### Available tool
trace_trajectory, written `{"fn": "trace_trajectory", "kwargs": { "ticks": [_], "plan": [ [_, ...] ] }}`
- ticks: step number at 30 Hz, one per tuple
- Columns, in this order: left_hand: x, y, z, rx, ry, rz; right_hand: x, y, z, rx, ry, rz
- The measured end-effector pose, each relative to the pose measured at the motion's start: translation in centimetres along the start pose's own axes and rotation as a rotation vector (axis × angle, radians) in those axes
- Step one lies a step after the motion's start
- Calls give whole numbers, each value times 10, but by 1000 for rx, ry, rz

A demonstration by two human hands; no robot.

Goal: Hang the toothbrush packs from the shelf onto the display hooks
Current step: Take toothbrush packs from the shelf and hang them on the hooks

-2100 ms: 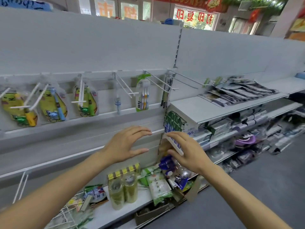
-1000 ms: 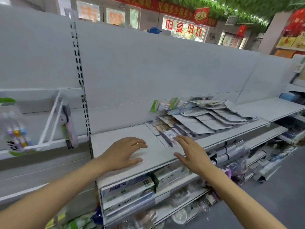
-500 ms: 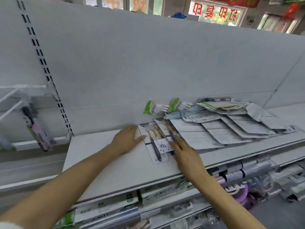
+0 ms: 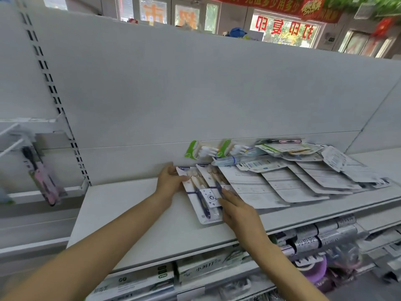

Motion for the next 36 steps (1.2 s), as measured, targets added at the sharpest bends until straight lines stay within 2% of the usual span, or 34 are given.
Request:
{"fn": "trace_trajectory", "kwargs": {
  "ticks": [3,5,7,11,15,18,24,29,33,36],
  "plan": [
    [12,1,16,-27,-207,165,14,-6,-1,-46,-48,-69],
    [19,-2,27,10,-332,144,26,-8,0,-72,-87,-84],
    [19,-1,40,80,-381,113,34,-7,2,-91,-119,-111],
    [16,-13,59,-11,-241,94,53,-9,9,-82,-195,-208],
    [1,-38,72,-24,-144,70,78,-19,18,40,-256,-360],
    [-18,-63,81,-27,-102,27,83,-28,13,169,-117,-488],
    [-71,-102,105,-14,5,-53,75,-17,-17,330,179,-438],
    [-107,-131,128,18,99,-181,89,-18,-39,322,453,-883],
    [-122,-148,148,105,192,-291,109,-22,-40,338,587,-1224],
    [-133,-166,159,146,254,-360,122,-28,-34,346,616,-1271]
  ]
}}
Point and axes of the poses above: each hand's wrist, its own z-axis away from the middle knuckle, its own y-axis out of the palm, x = y × z, the point moved 6 cm from there along -z, towards the middle knuckle, and after that the axes turned 15 degrees about z, right-handed, at the moved point
